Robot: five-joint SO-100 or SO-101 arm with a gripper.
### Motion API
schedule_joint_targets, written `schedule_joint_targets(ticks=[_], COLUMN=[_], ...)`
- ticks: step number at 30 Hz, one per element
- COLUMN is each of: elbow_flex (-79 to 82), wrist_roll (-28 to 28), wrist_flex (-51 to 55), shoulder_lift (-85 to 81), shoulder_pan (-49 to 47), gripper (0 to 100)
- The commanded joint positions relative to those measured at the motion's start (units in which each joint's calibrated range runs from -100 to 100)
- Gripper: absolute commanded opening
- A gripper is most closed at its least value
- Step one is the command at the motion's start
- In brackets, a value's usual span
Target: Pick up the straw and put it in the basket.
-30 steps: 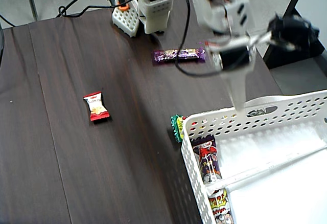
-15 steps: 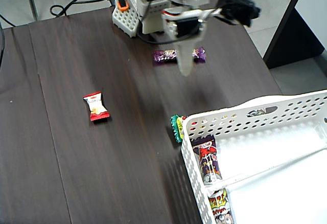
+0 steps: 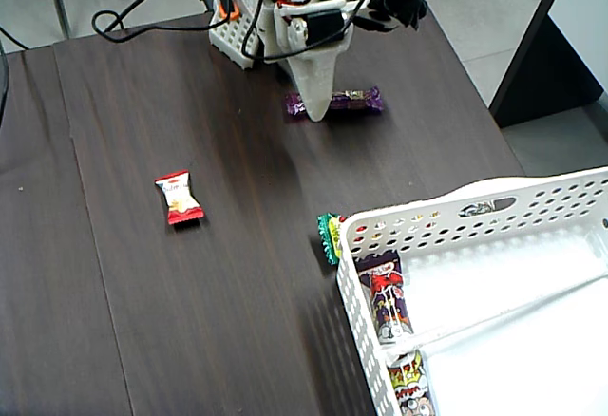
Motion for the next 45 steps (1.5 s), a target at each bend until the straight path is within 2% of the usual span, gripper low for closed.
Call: schedule_joint_targets(ticks=[1,45], elbow_flex=[0.8,4.7], wrist_roll=[0.1,0.1], wrist_flex=[0.6,0.0], shoulder_lift=[-0.8,-0.9], shoulder_pan=[0.0,0.3], gripper=[1,1])
